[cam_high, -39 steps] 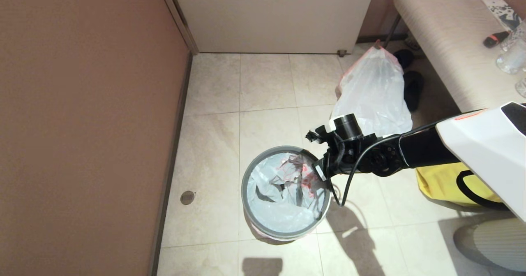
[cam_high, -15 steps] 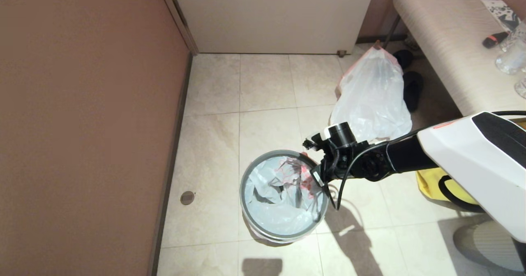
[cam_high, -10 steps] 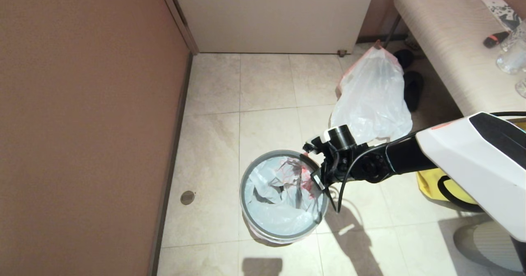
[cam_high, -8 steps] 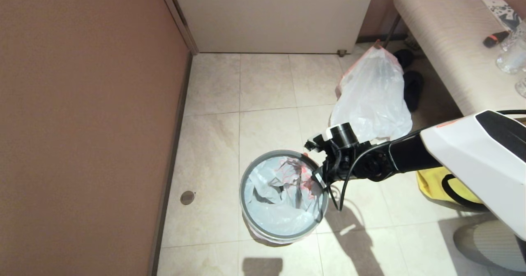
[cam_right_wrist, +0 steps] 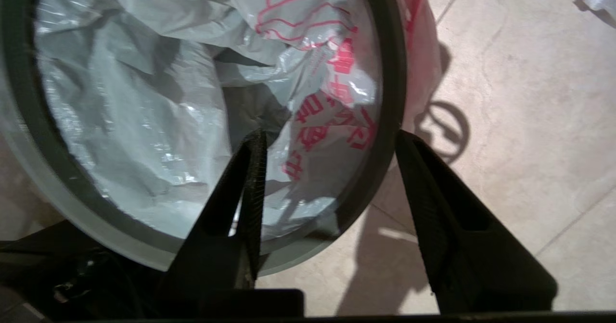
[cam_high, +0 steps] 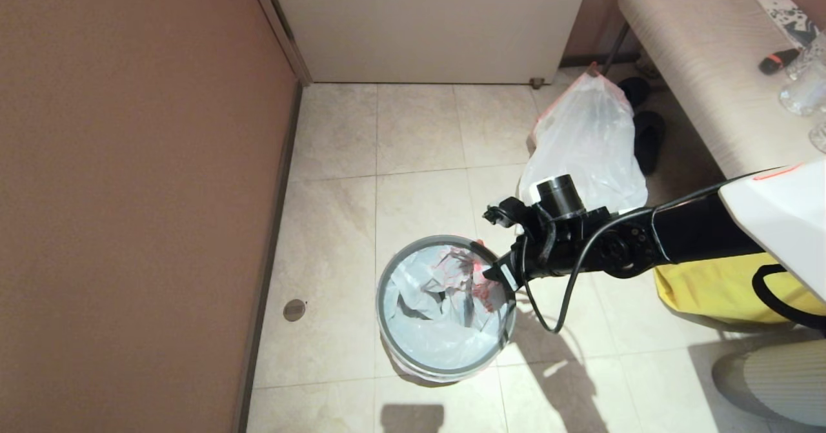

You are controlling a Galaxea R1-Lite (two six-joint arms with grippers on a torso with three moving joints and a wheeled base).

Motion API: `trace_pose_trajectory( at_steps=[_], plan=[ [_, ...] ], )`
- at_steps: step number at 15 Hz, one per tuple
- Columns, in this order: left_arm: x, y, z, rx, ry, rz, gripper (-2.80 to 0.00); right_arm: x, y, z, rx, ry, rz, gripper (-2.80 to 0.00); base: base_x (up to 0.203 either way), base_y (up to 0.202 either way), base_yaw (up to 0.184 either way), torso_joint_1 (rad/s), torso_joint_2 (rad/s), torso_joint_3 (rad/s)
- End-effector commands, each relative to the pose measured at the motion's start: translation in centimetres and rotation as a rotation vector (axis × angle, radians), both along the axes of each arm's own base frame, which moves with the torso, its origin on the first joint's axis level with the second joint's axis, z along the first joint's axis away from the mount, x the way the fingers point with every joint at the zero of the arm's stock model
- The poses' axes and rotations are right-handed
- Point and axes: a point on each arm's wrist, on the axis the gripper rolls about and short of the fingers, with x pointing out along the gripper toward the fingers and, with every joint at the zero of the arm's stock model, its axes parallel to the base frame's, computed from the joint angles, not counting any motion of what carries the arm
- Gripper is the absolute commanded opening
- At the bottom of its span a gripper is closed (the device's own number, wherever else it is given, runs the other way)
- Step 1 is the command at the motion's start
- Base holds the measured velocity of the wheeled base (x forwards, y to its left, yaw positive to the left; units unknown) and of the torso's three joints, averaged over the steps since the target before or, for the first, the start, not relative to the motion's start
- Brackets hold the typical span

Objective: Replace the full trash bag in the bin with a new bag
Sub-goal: Place the trash can ring on the trash can

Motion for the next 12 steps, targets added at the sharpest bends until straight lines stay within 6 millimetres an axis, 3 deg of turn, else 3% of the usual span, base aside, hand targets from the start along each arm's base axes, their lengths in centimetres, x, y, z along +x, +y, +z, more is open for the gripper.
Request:
trace_pose_trajectory(
  at_steps=[1, 5, 7, 9, 12],
  plan=[
    [0.0, 0.0, 0.0, 0.0, 0.001, 0.0, -2.8, -0.6, 0.1, 1.1, 0.077, 0.017, 0.048, -2.8, 0.0, 0.0, 0.0, 0.0, 0.0, 0.0],
    [0.0, 0.0, 0.0, -0.001, 0.001, 0.0, -2.8, -1.1, 0.9, 1.4, 0.345, 0.214, 0.202, -2.8, 0.0, 0.0, 0.0, 0.0, 0.0, 0.0],
    [0.0, 0.0, 0.0, 0.0, 0.0, 0.0, -2.8, -0.3, 0.7, 0.9, 0.358, 0.221, 0.187, -2.8, 0.0, 0.0, 0.0, 0.0, 0.0, 0.0],
    [0.0, 0.0, 0.0, 0.0, 0.0, 0.0, -2.8, 1.5, -0.9, 0.8, 0.349, 0.19, 0.113, -2.8, 0.0, 0.0, 0.0, 0.0, 0.0, 0.0],
    [0.0, 0.0, 0.0, 0.0, 0.0, 0.0, -2.8, 0.5, 1.0, 0.2, 0.338, 0.212, 0.148, -2.8, 0.0, 0.0, 0.0, 0.0, 0.0, 0.0]
  ],
)
